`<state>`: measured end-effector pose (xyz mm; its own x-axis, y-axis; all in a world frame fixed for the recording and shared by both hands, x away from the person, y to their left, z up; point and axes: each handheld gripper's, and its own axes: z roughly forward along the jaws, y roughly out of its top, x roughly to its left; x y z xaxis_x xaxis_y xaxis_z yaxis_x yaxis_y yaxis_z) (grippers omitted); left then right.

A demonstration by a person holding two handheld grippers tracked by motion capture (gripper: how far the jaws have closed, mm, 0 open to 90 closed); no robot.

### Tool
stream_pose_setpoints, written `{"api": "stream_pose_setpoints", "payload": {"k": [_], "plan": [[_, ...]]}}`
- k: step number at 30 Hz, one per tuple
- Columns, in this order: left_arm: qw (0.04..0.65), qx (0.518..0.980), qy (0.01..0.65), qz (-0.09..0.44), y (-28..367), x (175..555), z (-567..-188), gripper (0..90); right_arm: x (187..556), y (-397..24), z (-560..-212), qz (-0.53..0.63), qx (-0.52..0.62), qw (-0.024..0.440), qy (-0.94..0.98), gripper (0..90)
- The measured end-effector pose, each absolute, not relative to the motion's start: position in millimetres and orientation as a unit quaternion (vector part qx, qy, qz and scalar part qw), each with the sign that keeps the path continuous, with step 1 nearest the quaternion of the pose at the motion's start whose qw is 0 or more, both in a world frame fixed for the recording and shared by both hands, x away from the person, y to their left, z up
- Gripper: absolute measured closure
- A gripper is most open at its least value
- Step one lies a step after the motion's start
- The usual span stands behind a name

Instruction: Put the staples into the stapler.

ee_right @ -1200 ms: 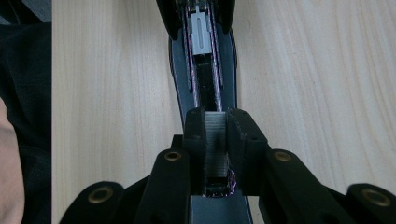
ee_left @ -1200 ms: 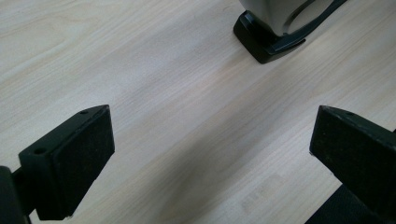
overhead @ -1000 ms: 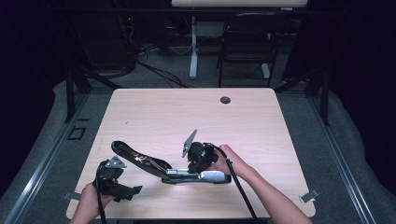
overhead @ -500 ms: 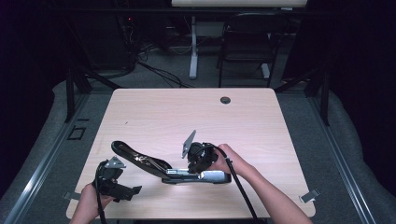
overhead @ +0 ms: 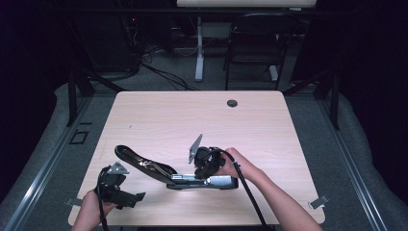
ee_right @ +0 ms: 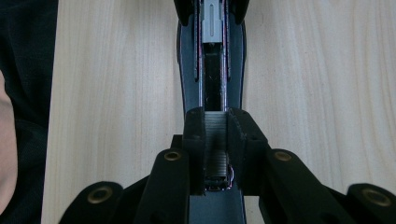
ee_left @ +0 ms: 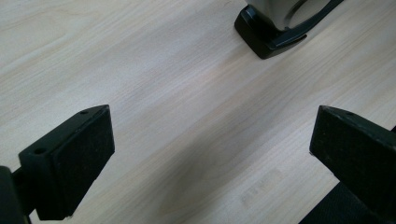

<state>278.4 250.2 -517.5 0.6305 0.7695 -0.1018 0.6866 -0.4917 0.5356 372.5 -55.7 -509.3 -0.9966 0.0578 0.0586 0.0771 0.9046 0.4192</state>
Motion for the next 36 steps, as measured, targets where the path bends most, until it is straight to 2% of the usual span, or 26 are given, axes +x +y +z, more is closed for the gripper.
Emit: {"api": "stream_pose_setpoints", "payload": {"k": [21, 32, 36], "plan": [[0.274, 0.859, 0.426, 0.076, 250.3, 278.3, -517.2, 0.0, 374.9, -61.5, -509.1, -0.213, -0.03, 0.029, -0.976, 77.5], [0.278, 0.857, 0.427, 0.074, 251.1, 278.4, -516.9, 0.0, 377.4, -64.5, -508.7, -0.213, -0.045, 0.023, -0.976, 73.7], [0.285, 0.852, 0.433, 0.07, 252.4, 278.2, -516.3, 0.0, 379.1, -69.3, -503.1, -0.226, -0.058, 0.013, -0.972, 68.1]]}}
